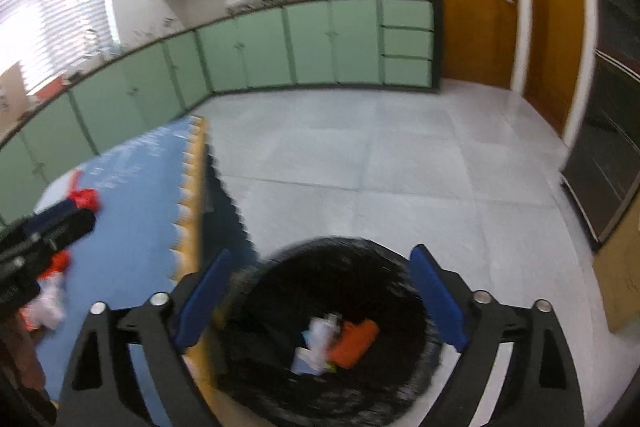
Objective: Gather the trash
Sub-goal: 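Carry the tissue and orange net over the black bin and open both grippers, then grasp the crumpled white tissue with the right gripper while the left reaches toward the orange net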
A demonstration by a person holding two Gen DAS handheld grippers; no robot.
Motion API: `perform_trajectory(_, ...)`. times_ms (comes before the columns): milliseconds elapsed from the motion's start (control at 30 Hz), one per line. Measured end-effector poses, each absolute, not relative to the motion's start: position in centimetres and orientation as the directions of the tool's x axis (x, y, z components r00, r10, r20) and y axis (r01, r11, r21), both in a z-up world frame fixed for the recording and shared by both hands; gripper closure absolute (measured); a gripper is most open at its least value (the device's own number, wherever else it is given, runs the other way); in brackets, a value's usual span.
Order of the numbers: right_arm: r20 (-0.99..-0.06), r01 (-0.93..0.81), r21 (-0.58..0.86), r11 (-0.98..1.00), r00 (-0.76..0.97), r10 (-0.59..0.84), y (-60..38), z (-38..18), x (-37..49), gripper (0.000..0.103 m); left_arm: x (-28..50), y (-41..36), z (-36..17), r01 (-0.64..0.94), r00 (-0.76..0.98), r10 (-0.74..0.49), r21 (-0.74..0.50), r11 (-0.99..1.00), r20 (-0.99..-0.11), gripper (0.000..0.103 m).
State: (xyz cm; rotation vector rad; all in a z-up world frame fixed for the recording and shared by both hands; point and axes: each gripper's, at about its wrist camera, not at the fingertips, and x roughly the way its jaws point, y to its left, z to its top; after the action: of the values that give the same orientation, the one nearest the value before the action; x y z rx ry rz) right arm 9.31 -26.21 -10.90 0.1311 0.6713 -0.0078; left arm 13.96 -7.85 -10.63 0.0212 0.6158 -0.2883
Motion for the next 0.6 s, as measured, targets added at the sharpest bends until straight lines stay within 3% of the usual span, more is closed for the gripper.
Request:
perform_trajectory(133, -0.580, -0.075, 0.145, 0.987, 0.801, 0.146, -21.3, -9.1, 9.1, 0.006, 11.4, -2.1, -9.9, 0.141, 0.813, -0.140, -0.044, 0.989, -0.565, 0.028)
perform_trajectory(233, -0.570, -0.176, 0.168, 0.970, 0.786, 0.241, -17.1, -8.8, 8.9, 0.006, 9.6, 2.1, -9.9, 0.036, 0.821, -0.053, -0.041, 0.999, -0.569, 0.025)
perform_trajectory(467, -0.581, -0.374, 0.181, 0.910, 0.706, 0.406, -6.9, -10.3, 8.5, 0.006, 6.3, 8.2, -10.2, -0.122, 0.811, 0.083, -0.028, 0.992, -0.579, 0.024)
perform_trajectory(600, -0.589, -0.422, 0.152, 0.894, 0.687, 0.424, -3.4, -11.3, 7.8, 0.009, 4.7, 9.9, -10.8, -0.159, 0.805, 0.133, 0.005, 0.987, -0.578, 0.024)
